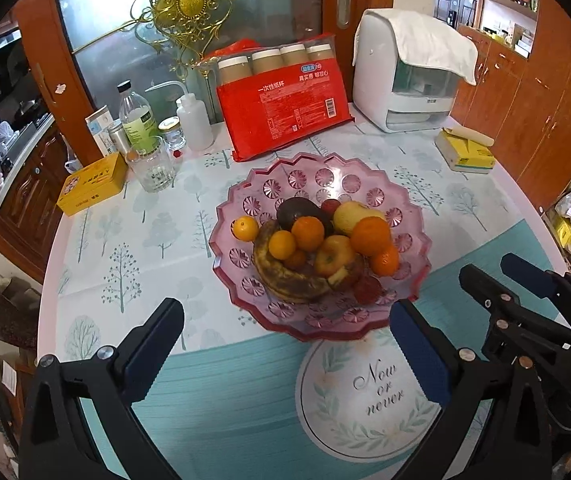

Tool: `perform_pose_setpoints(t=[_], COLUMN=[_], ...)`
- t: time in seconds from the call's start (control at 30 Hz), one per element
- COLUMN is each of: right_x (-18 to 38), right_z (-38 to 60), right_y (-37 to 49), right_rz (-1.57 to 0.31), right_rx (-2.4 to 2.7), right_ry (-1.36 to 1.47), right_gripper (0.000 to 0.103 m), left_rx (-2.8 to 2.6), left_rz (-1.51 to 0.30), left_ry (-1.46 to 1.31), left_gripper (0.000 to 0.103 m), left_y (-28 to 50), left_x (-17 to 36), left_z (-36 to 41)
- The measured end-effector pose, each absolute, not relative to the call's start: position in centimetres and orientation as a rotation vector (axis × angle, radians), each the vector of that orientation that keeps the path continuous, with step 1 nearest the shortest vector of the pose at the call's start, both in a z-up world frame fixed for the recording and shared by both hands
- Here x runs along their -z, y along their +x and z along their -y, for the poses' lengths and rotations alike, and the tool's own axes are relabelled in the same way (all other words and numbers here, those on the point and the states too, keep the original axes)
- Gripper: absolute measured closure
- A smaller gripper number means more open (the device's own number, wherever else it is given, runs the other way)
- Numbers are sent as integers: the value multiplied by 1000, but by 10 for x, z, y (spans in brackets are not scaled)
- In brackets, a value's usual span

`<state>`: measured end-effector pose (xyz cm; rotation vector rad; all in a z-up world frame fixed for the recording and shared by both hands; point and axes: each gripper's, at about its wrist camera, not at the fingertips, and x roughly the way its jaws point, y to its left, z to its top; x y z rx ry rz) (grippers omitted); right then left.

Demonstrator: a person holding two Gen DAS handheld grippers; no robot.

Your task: Organize fruits

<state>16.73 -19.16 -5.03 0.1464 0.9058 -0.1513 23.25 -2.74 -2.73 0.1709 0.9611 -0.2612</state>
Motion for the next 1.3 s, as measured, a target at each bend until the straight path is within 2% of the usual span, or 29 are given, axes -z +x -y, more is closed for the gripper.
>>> perform_pose_setpoints(t=[0.6,0.73,0.87,1.3], right_x=[30,19,12,17], right_z=[182,189,193,199], right_y=[75,55,41,27], right_rz=[-946,-941,-933,-938], right_rx=[-52,-71,-88,-68], right_ry=[69,106,137,109], right_gripper=[50,44,43,42], left_rx=[139,83,49,41], left_rz=[-909,-876,-865,-891], left_ry=[88,58,27,29], left_gripper=[1,1,1,1], left_y=[115,87,67,53], left_x=[7,-2,-5,2], left_z=[14,10,11,26])
